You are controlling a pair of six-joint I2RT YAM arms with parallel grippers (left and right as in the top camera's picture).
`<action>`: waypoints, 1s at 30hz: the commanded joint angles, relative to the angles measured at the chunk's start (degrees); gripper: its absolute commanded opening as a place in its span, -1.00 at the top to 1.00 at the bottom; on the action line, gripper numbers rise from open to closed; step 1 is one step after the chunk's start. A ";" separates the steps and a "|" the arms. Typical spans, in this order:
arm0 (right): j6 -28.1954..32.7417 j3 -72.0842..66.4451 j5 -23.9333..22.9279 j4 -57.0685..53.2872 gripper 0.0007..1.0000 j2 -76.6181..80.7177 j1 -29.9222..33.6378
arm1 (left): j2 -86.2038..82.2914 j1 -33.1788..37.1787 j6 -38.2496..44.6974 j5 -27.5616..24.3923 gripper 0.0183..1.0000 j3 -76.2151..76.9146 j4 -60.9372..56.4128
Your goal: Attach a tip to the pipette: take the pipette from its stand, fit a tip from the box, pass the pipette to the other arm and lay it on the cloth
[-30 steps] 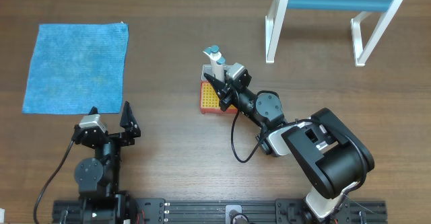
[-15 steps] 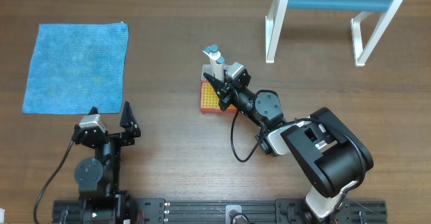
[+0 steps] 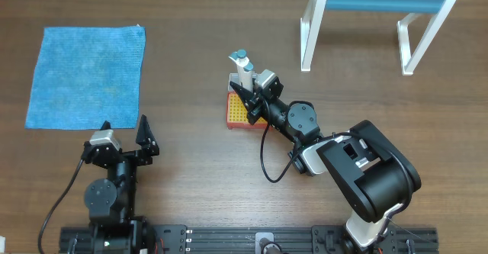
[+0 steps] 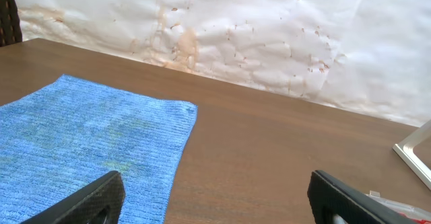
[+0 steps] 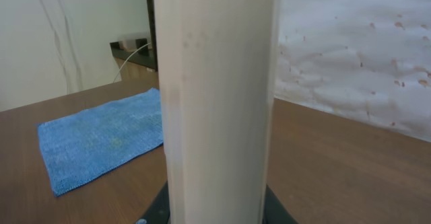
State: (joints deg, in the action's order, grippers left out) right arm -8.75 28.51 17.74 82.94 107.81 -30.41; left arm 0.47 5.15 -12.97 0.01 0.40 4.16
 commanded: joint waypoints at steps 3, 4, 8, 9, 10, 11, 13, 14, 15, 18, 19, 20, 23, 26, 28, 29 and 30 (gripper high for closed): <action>-0.70 0.70 1.46 0.92 0.84 0.72 -0.42 | -0.22 0.07 -0.28 0.83 -0.76 -0.09 0.33; -0.68 0.70 1.46 0.94 0.84 0.63 -0.42 | -0.22 0.07 -0.26 0.83 -0.75 -0.09 0.33; -0.68 0.70 1.46 0.94 0.84 0.22 -0.37 | -0.22 0.07 -0.28 0.83 -0.75 -0.09 0.33; -0.68 0.70 1.70 0.92 0.84 0.20 -0.37 | -0.22 0.07 -0.28 0.83 -0.75 -0.09 0.33; -0.68 0.70 2.64 0.92 0.84 0.20 -0.37 | -0.22 0.07 -0.28 0.83 -0.75 -0.09 0.33; -0.68 0.59 3.26 0.92 0.84 0.20 -0.37 | -0.22 0.07 -0.28 0.83 -0.75 -0.09 0.33; -0.66 0.24 3.34 0.94 0.85 0.20 -0.35 | -0.22 0.07 -0.28 0.81 -0.76 -0.09 0.33; -0.68 0.09 3.37 0.94 0.84 0.20 -0.17 | -0.22 0.07 -0.28 0.81 -0.76 -0.09 0.33; -0.66 0.02 3.37 0.94 0.84 0.17 0.11 | -0.22 0.07 -0.26 0.83 -0.75 -0.09 0.33; -0.68 0.00 3.37 0.94 0.84 -0.13 0.39 | -0.22 0.07 -0.28 0.81 -0.75 -0.09 0.33; -0.68 -0.02 3.39 0.94 0.84 -0.13 0.39 | -0.22 0.07 -0.26 0.83 -0.75 -0.09 0.33; -0.68 -0.07 3.39 0.94 0.83 -0.13 0.39 | -0.22 0.07 -0.28 0.83 -0.75 -0.09 0.33; -0.68 -0.15 4.44 0.94 0.84 -0.13 0.94 | -0.22 0.07 -0.28 0.83 -0.75 -0.09 0.33; -0.66 -0.15 4.42 0.94 0.84 -0.13 1.31 | -0.22 0.07 -0.28 0.81 -0.75 -0.09 0.33; -0.68 -0.15 4.44 0.94 0.84 -0.13 1.40 | -0.22 0.07 -0.28 0.83 -0.75 -0.09 0.33; -0.68 -0.15 4.44 0.94 0.85 -0.13 1.40 | -0.22 0.07 -0.26 0.81 -0.76 -0.09 0.33; -0.68 -0.15 4.52 0.92 0.84 -0.13 1.40 | -0.22 0.07 -0.28 0.81 -0.75 -0.09 0.33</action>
State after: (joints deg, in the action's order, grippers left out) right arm -8.75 28.51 21.41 83.20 107.81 -29.39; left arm 0.47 5.15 -12.97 0.01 0.40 4.16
